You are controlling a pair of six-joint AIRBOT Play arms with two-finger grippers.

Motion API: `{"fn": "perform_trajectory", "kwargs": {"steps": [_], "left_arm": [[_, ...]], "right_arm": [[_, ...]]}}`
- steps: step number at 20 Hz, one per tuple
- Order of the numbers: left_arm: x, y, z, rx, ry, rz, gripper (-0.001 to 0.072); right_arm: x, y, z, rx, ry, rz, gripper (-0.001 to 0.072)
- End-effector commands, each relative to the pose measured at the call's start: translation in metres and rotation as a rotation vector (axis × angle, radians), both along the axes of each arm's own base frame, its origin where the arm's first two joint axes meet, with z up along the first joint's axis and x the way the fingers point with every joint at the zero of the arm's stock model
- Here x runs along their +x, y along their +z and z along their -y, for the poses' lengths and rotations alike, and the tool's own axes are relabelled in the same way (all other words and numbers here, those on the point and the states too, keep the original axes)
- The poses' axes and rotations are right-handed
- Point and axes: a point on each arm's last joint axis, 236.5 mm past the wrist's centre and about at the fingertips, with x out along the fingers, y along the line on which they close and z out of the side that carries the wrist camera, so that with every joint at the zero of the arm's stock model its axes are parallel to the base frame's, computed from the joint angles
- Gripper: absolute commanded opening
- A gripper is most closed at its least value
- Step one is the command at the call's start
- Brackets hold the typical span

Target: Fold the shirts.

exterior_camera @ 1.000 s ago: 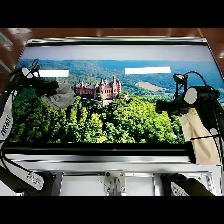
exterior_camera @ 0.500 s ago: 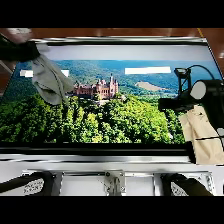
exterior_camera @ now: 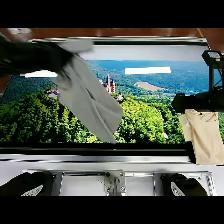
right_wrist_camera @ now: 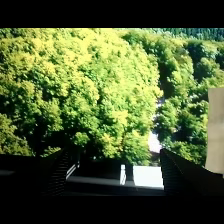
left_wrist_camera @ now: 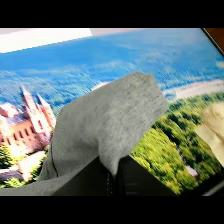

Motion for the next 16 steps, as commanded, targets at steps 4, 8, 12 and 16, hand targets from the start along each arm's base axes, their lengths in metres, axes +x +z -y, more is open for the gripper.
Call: {"fn": "perform_trajectory", "kwargs": {"steps": [4,8,12,16], "left_arm": [[-0.055,-0.192,0.147,0.140,-0.219,-0.340,0.0039],[-0.036,-0.259,0.174,0.136,-0.160,-0.472,0.0282],[0.006,-0.244,0.124,0.165,-0.083,-0.504,0.0706],[0.030,-0.245,0.010,0.287,0.014,-0.634,0.0706]], "right_arm": [[-0.021,-0.009,0.013,-0.039,-0.040,-0.068,0.0687],[-0.016,-0.041,0.012,-0.025,-0.071,-0.100,0.0687],[-0.009,-0.062,0.022,-0.061,-0.099,-0.090,0.0687],[0.004,-0.055,0.068,-0.256,-0.151,-0.043,0.0687]]}}
